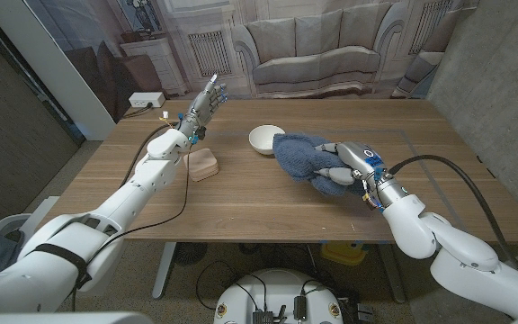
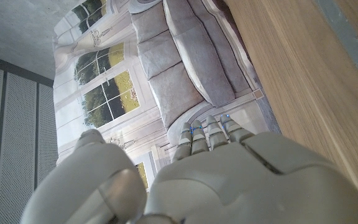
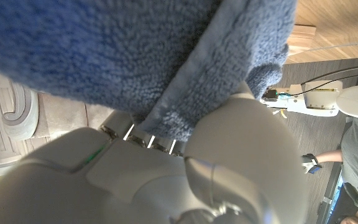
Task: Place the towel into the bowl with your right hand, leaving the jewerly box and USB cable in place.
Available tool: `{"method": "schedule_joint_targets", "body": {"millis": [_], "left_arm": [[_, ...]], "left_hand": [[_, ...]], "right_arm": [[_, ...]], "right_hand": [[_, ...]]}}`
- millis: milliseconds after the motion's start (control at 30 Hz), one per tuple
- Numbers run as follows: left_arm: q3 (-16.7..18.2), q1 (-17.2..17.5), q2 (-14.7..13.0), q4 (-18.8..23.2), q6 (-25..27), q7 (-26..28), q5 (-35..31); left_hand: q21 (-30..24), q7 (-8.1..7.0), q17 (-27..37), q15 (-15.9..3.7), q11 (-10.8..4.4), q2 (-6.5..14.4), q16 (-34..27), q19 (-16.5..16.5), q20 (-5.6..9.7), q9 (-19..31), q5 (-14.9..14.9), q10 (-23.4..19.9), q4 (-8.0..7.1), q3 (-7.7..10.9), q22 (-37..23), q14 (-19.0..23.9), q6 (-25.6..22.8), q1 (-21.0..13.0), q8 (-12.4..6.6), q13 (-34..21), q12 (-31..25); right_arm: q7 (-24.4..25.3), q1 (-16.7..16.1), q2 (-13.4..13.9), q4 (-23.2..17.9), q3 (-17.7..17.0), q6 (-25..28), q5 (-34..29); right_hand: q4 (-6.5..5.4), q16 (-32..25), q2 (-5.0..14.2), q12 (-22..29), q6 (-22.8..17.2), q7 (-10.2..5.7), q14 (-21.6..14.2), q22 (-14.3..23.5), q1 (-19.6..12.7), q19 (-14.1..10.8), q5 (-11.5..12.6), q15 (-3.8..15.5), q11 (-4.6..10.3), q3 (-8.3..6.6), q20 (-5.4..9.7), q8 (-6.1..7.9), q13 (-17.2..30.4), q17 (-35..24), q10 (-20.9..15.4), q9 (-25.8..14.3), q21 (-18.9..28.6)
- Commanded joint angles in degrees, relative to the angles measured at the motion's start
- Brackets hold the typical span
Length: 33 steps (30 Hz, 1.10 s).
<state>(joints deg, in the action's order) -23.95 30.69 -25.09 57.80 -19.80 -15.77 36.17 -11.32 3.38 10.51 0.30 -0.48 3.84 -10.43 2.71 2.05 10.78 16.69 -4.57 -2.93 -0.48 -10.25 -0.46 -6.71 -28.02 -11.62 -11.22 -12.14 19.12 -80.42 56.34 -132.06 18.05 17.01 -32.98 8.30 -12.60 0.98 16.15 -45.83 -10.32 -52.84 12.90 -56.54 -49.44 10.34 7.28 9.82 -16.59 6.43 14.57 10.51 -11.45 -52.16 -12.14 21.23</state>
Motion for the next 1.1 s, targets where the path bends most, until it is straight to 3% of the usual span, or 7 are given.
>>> {"method": "schedule_joint_targets", "body": {"millis": [33, 733, 1100], "left_arm": [[0.0, -0.9, 0.3, -1.3, -0.4, -0.5, -0.1], [-0.2, -2.9, 1.2, -5.2, -1.1, -2.8, 0.1], [0.1, -2.5, 0.8, -4.1, -1.4, -2.7, 0.1]], "left_hand": [[-0.4, -0.12, 0.1, 0.22, 0.08, 0.1, -0.5, 0.0, -0.26, 0.1, -0.1, -0.4, -0.26, -0.42, -0.3, 0.1, -0.6, -0.1, -0.05, 0.0, 0.2], [-0.4, -0.09, 0.1, 0.20, 0.26, 0.1, -0.5, 0.1, -0.26, 0.1, -0.1, -0.4, -0.26, -0.58, -0.3, 0.1, -0.6, -0.2, -0.04, 0.0, 0.2], [-0.4, -0.12, 0.1, 0.21, 0.06, 0.2, -0.5, 0.1, -0.26, 0.1, -0.1, -0.5, -0.27, -0.67, -0.3, 0.2, -0.6, -0.2, -0.03, 0.0, 0.2]], "right_arm": [[-2.1, -0.6, 0.6, -2.5, -2.7, 1.6, -0.4], [-7.1, 2.5, 0.5, -4.2, -4.3, 2.7, 0.1], [-8.4, 3.9, 0.7, -4.3, -3.9, 2.7, -0.6]], "right_hand": [[-0.23, 0.0, 6.10, 0.0, -0.3, 0.05, 0.3, 0.2, -5.9, 0.3, 0.0, 6.16, -0.01, -0.06, 5.85, -0.32, 0.4, 0.0, -0.2, -0.1, 0.5], [-0.04, 0.2, 6.41, -0.4, -0.3, 0.02, 0.4, 0.2, -6.6, 0.6, 0.0, 6.25, 0.08, -0.12, 5.94, -0.62, 0.4, 0.0, -0.1, -0.1, 0.6], [0.02, 0.3, 6.83, -0.6, -0.3, -0.16, 0.5, 0.3, -7.1, 0.8, -0.1, 6.23, 0.05, -0.25, 5.93, -0.76, 0.4, -0.1, -0.1, -0.2, 0.7]]}}
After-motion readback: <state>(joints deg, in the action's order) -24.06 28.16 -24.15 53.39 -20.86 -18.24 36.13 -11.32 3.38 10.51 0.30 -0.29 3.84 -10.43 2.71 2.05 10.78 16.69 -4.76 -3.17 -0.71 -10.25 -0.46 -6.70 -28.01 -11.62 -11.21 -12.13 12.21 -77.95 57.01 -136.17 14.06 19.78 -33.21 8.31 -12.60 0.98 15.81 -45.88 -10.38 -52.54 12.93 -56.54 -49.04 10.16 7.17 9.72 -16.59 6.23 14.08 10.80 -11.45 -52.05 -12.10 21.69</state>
